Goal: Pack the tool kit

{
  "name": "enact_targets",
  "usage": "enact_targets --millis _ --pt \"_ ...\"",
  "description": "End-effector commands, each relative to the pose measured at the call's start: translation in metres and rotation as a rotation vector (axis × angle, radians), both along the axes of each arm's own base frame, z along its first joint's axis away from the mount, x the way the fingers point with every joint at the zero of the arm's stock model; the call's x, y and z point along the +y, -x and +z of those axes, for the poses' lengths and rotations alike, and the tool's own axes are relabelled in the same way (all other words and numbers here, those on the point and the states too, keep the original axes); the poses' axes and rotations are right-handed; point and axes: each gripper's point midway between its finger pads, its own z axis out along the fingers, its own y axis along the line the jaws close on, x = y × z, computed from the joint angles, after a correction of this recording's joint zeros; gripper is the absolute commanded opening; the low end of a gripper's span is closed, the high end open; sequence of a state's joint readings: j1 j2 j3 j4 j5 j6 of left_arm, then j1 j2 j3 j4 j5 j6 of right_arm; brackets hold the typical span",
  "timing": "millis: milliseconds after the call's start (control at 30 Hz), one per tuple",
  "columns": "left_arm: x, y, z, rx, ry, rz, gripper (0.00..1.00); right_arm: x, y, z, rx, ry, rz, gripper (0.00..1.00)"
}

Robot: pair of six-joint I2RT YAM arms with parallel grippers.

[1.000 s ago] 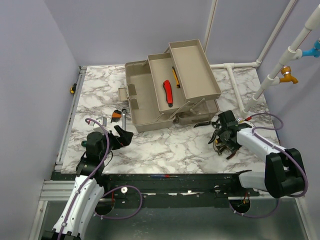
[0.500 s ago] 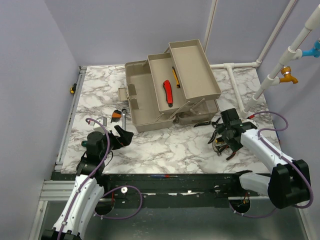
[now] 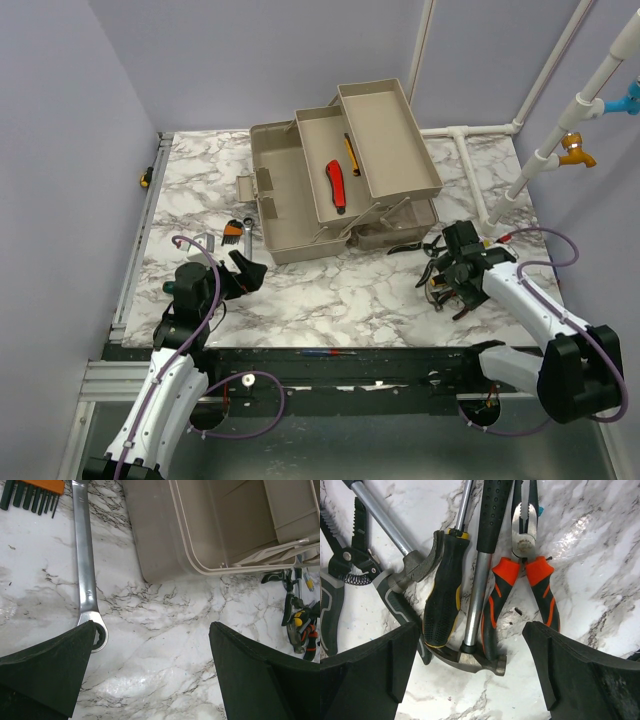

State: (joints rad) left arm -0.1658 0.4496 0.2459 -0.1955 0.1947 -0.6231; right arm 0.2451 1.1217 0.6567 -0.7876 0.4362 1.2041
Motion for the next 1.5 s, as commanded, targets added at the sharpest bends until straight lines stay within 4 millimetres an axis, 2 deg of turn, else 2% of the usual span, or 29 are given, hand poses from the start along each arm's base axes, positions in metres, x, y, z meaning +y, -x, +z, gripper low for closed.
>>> enact_targets --millis 0,267,400,433,500,600,667,733,900,1100,1233,1300,1467 --pt "0.003 -0.004 0.001 -0.024 -0.018 0.009 0.98 0.005 -0.012 -0.01 -0.003 -0.016 -0.026 0.98" --pt "0.004 -0.005 0.0 -0.021 -0.021 0.015 0.98 0.011 -0.028 -0.028 0.02 -0.025 -0.027 0.96" --pt "0.004 -0.005 -0.001 -0.018 -0.024 0.018 0.98 0.01 -0.034 -0.035 0.032 -0.009 -0.036 0.91" --pt "0.004 -0.006 0.0 -0.019 -0.024 0.019 0.98 0.01 -0.035 -0.036 0.032 -0.007 -0.04 0.89" --pt "0.005 -0.006 -0.001 -0.018 -0.025 0.021 0.98 0.009 -0.036 -0.039 0.036 -0.007 -0.047 0.78" --pt "0.004 -0.006 -0.001 -0.017 -0.025 0.019 0.98 0.007 -0.032 -0.042 0.045 -0.006 -0.065 0.58" --pt "0.005 -0.006 -0.001 -0.017 -0.026 0.022 0.98 0.004 -0.029 -0.039 0.035 0.0 -0.078 0.48" --pt "0.005 -0.006 -0.001 -0.016 -0.025 0.02 0.98 0.001 -0.028 -0.031 0.009 0.006 -0.085 0.43" --pt "0.004 -0.006 -0.001 -0.015 -0.024 0.018 0.98 -0.003 -0.023 -0.012 -0.033 0.018 -0.071 0.37" --pt "0.004 -0.006 -0.001 -0.015 -0.025 0.019 0.98 0.0 -0.021 0.002 -0.065 -0.007 -0.045 0.36" --pt "0.004 -0.006 -0.001 -0.014 -0.025 0.017 0.98 0.001 -0.02 0.001 -0.063 -0.008 -0.036 0.25" --pt "0.004 -0.006 -0.001 -0.014 -0.024 0.017 0.98 0.002 -0.021 0.001 -0.055 -0.013 -0.033 0.16" --pt "0.004 -0.006 -0.001 -0.014 -0.024 0.016 0.98 0.0 -0.021 0.011 -0.048 -0.001 -0.035 0.13"
